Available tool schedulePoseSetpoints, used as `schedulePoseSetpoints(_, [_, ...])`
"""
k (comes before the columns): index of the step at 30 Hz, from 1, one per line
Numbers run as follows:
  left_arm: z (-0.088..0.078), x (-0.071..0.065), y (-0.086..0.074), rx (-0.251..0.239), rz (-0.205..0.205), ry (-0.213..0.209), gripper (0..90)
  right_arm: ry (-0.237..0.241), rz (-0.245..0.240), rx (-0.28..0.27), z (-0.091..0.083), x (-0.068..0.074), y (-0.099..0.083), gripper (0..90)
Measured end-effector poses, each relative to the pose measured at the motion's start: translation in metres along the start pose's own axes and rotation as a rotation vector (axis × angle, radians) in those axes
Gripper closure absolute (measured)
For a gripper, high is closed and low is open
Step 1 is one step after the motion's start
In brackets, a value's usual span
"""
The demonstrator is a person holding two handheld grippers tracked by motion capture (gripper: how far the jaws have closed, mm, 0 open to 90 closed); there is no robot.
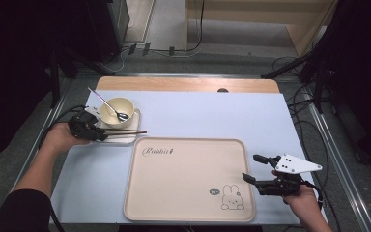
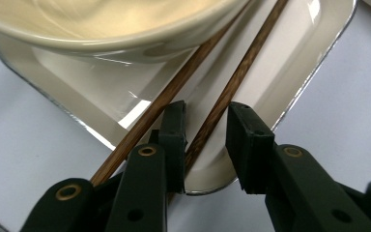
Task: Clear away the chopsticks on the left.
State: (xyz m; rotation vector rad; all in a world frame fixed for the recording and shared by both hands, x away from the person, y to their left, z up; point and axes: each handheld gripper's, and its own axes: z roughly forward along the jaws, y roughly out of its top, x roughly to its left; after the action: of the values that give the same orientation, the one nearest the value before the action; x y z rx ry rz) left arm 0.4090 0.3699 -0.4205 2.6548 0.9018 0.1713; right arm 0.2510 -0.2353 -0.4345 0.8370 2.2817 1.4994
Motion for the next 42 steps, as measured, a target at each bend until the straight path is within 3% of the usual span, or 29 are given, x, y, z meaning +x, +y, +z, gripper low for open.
schedulePoseSetpoints(9, [0.000, -0.001, 0.002, 0.026, 0.038, -0.004, 78.1, -0.008, -0.002, 0.003, 0.000, 0.000, 0.000, 25.0])
schedulePoseSetpoints(22, [-0.005, -0.005, 0.007, 0.022, 0.096, -0.067, 86.3, -0.013, -0.002, 0.003, 0.000, 0.000, 0.000, 25.0])
schedulePoseSetpoints(27, [-0.008, -0.005, 0.009, 0.016, 0.074, -0.107, 86.4, -0.015, -0.004, 0.002, 0.000, 0.000, 0.000, 25.0])
schedulePoseSetpoints(31, [-0.014, -0.009, 0.009, -0.022, 0.087, -0.114, 86.4, -0.015, -0.002, 0.003, 0.000, 0.001, 0.000, 25.0])
schedulePoseSetpoints(36, [-0.022, -0.013, 0.010, -0.020, 0.071, -0.135, 86.3, -0.013, -0.003, 0.003, 0.000, 0.001, 0.000, 25.0])
schedulePoseSetpoints(38, [-0.028, -0.018, 0.012, -0.015, 0.031, -0.157, 86.3, -0.011, -0.005, 0.000, 0.000, 0.001, 0.000, 25.0])
schedulePoseSetpoints(40, [-0.030, -0.020, 0.013, -0.010, 0.019, -0.160, 86.3, -0.011, -0.004, -0.001, 0.000, 0.001, 0.000, 25.0])
schedulePoseSetpoints(41, [-0.033, -0.022, 0.015, 0.004, -0.025, -0.179, 86.3, -0.009, -0.003, -0.002, 0.000, 0.001, 0.000, 25.0])
schedulePoseSetpoints(42, [-0.033, -0.022, 0.015, 0.004, -0.025, -0.179, 86.3, -0.009, -0.003, -0.002, 0.000, 0.001, 0.000, 25.0])
